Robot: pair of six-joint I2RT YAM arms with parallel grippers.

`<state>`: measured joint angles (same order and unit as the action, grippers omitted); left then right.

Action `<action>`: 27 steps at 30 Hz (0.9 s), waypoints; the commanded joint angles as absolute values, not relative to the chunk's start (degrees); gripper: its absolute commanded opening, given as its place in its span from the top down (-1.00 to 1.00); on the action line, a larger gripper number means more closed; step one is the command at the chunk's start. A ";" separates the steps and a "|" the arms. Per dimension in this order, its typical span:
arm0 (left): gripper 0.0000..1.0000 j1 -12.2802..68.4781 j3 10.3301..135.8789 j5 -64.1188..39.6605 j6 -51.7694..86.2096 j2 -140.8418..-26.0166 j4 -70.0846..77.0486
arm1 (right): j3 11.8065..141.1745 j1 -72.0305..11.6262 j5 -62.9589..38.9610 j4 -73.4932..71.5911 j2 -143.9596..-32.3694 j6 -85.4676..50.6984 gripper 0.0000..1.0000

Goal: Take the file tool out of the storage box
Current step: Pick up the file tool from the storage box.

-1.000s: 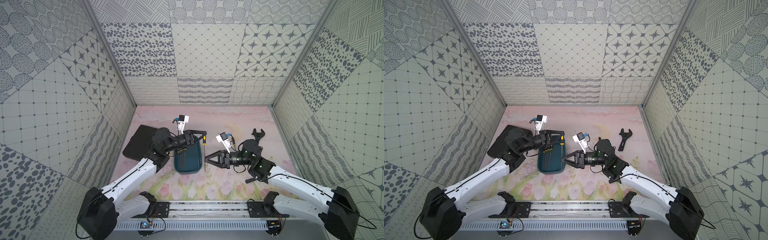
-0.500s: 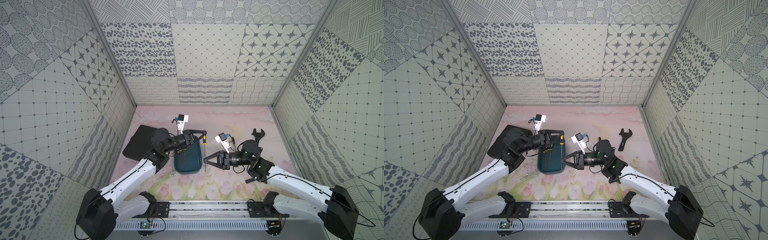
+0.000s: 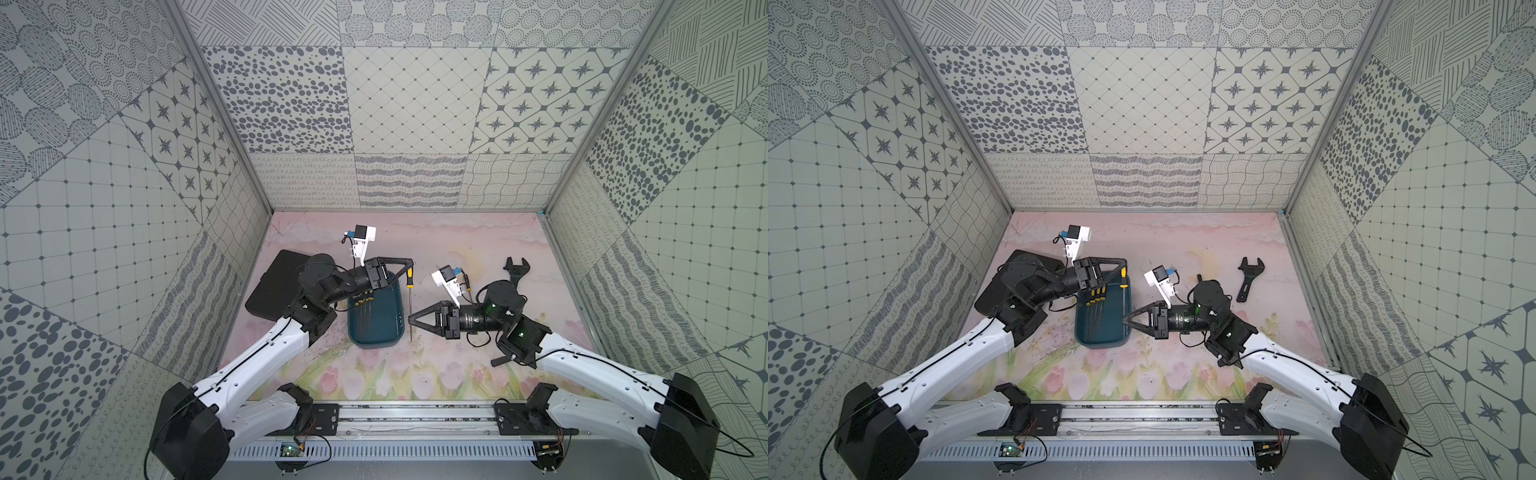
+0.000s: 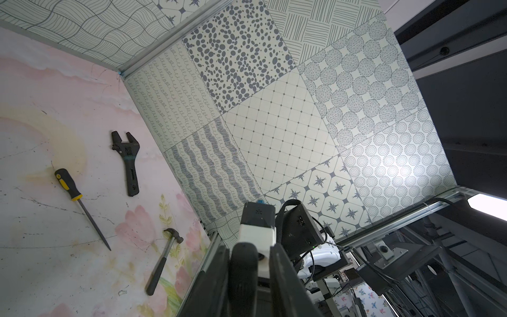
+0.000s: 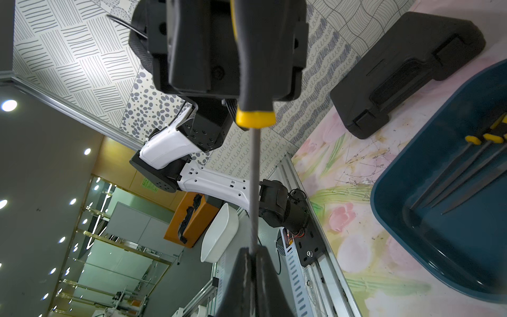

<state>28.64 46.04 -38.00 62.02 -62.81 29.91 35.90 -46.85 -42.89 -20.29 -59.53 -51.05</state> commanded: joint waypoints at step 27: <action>-0.90 28.91 63.15 -7.26 30.88 -61.86 -33.54 | 52.03 -32.53 3.70 40.35 -70.95 -26.97 1.00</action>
